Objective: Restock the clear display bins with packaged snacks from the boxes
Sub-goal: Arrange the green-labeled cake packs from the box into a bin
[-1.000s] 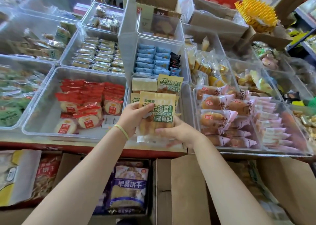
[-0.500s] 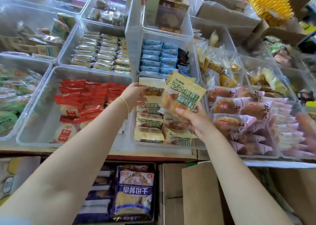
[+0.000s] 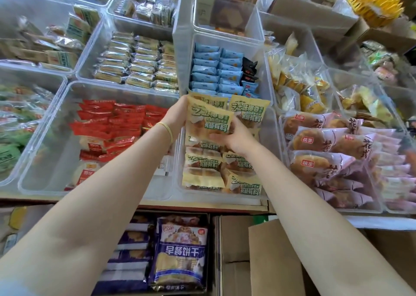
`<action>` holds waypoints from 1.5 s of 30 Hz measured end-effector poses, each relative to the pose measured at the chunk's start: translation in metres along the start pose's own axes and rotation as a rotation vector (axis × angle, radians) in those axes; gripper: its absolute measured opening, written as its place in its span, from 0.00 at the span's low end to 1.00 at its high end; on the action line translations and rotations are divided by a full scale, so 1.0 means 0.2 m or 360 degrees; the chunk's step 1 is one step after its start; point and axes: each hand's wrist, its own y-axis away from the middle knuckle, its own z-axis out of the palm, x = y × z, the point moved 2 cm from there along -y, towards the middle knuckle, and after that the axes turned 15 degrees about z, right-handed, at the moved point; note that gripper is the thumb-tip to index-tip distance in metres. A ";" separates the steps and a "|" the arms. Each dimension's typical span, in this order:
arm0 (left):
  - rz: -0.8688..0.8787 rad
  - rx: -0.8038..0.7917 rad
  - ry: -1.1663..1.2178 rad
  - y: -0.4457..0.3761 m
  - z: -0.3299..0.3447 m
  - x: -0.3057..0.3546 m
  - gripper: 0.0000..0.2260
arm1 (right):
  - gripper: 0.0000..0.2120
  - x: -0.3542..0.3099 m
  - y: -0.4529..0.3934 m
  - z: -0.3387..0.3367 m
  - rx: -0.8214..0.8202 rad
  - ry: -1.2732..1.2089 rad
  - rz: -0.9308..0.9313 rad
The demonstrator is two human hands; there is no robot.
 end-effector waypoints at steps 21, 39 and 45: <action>0.0839 -0.0424 -0.2283 0.27 0.10 -0.31 0.28 | 0.20 -0.02 0.08 0.06 0.0867 0.0423 0.0070; 0.0524 -0.0717 -0.1813 1.32 1.15 -0.67 0.08 | 0.15 1.22 0.93 -0.63 -0.0394 0.0832 0.0834; 0.0218 -0.0636 -0.2579 1.55 1.51 -1.10 0.26 | 0.33 1.78 0.94 -0.96 0.0008 0.1413 0.0862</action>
